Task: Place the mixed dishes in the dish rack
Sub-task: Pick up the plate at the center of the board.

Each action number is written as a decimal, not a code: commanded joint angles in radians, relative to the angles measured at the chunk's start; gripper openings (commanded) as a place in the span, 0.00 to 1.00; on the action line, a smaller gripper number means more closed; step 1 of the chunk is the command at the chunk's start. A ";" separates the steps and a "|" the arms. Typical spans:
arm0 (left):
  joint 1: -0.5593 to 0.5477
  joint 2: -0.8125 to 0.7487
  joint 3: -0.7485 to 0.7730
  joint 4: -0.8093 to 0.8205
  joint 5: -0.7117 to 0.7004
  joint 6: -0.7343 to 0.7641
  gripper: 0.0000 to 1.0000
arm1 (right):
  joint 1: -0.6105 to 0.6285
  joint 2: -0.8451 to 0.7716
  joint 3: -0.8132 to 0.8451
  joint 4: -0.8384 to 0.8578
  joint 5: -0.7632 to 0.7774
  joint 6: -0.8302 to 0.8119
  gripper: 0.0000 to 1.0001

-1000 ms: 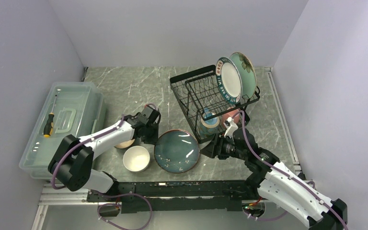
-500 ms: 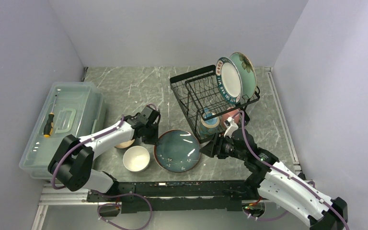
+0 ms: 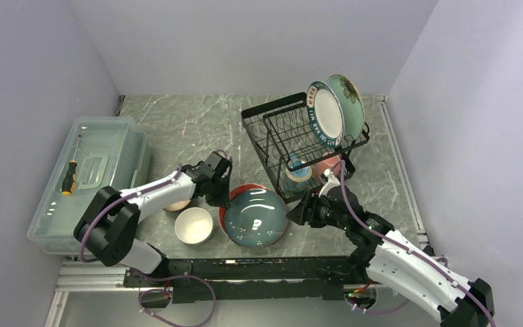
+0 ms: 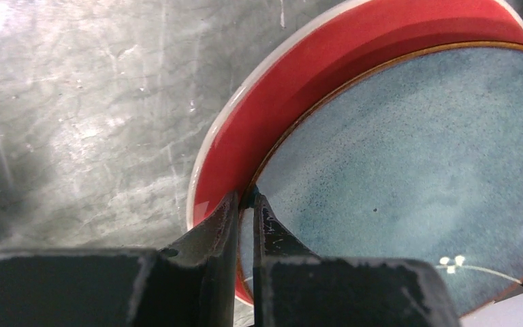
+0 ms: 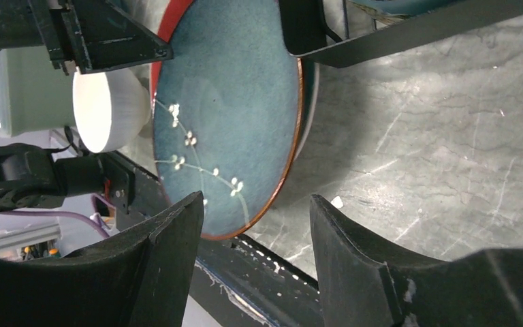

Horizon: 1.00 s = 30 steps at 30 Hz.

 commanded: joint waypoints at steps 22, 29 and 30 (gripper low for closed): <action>-0.093 0.077 0.000 0.079 0.060 -0.063 0.00 | 0.044 0.136 -0.113 0.254 -0.037 0.181 0.63; -0.103 0.070 -0.007 0.089 0.066 -0.073 0.00 | 0.056 0.161 -0.154 0.346 -0.059 0.255 0.62; -0.104 0.069 -0.007 0.092 0.068 -0.075 0.00 | 0.058 0.164 -0.156 0.349 -0.057 0.259 0.61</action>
